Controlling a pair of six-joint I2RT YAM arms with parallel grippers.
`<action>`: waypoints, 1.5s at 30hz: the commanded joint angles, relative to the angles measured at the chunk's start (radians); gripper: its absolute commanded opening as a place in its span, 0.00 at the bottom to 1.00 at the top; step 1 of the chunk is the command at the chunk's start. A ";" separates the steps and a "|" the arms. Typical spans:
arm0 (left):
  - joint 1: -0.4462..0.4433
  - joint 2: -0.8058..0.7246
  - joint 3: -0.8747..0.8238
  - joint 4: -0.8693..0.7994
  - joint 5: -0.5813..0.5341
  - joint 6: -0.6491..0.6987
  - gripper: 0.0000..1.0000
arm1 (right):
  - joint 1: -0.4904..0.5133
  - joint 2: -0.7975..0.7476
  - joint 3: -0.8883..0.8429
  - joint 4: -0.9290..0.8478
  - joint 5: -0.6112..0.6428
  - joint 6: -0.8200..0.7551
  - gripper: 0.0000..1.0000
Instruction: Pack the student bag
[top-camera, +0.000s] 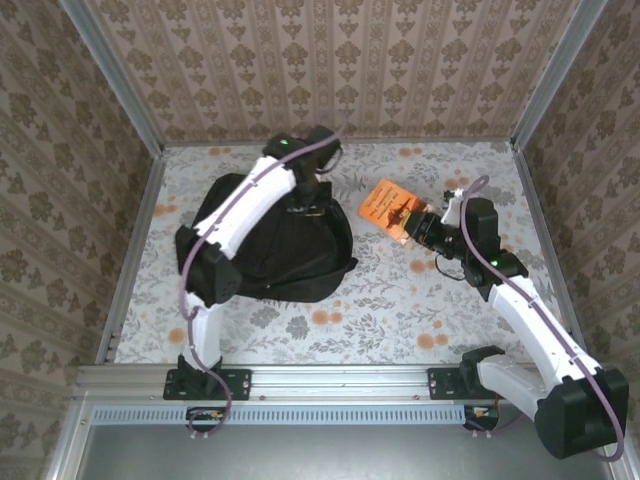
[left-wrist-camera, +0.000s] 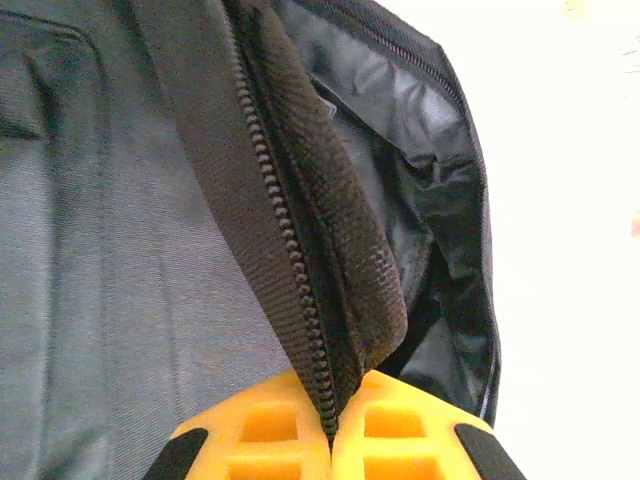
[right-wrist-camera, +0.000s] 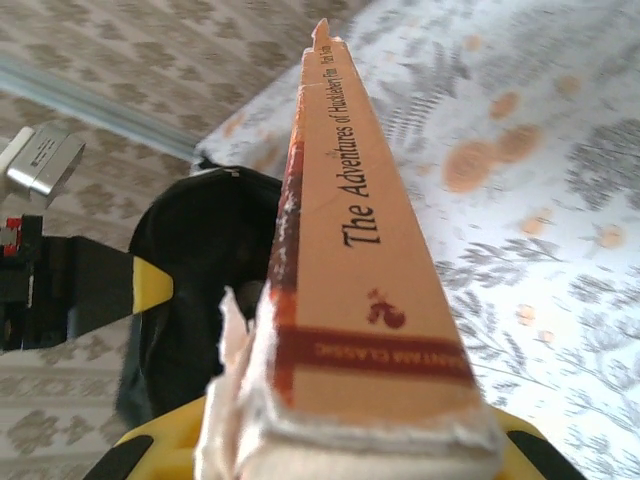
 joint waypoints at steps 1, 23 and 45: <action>0.074 -0.128 -0.038 0.021 0.159 0.101 0.00 | 0.031 -0.003 0.072 0.030 -0.128 -0.048 0.00; 0.263 -0.309 -0.267 0.203 0.505 0.051 0.00 | 0.393 0.576 0.279 0.363 -0.283 0.202 0.00; 0.181 -0.411 -0.348 0.103 0.282 0.181 0.48 | 0.480 0.780 0.378 0.564 -0.187 0.382 0.00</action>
